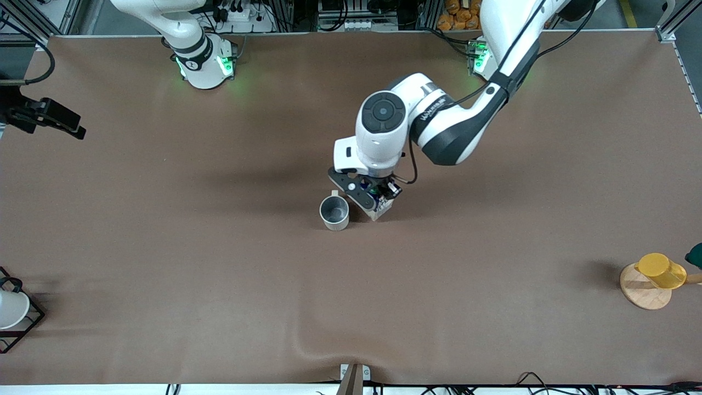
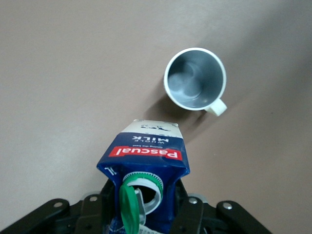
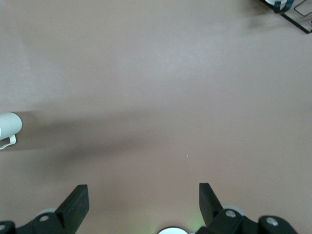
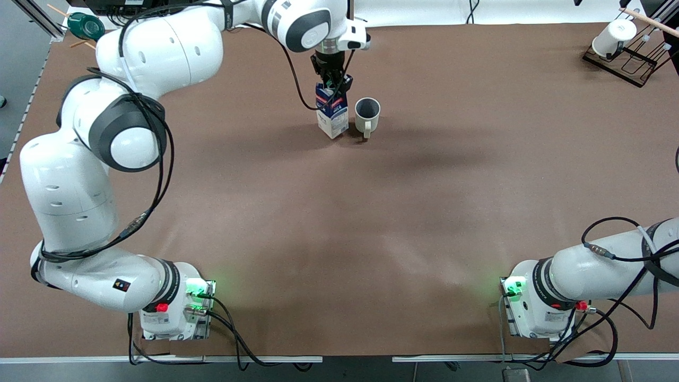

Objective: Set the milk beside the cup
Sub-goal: 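Lower the milk carton beside the mug with the left gripper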

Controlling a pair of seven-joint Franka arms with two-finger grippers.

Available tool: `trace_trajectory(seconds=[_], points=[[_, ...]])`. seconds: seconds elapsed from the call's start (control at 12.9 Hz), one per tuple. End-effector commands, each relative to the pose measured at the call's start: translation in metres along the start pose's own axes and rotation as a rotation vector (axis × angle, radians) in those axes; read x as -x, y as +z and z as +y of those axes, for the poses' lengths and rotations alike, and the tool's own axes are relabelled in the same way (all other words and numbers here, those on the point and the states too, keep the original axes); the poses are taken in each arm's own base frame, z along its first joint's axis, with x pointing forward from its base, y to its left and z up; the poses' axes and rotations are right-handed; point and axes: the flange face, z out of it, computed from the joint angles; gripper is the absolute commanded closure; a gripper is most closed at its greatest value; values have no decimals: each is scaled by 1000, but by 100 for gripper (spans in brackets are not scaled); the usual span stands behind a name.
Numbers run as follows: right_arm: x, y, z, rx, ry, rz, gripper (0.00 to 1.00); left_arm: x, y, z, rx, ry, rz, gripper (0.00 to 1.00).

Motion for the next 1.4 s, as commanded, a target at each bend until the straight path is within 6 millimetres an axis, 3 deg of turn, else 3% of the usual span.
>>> trace_trajectory(seconds=[0.0,0.39,1.17,1.32], points=[[5,-4,17,-26,-66,-18,0,-3,4,2,-27,61,7,60],[6,3,19,-24,-91,-51,0,-5,15,21,-17,152,-4,59],[7,5,20,-23,-91,-66,0,-13,32,23,-7,196,28,55],[7,5,21,-24,-89,-68,0,-12,36,23,-5,195,22,44]])
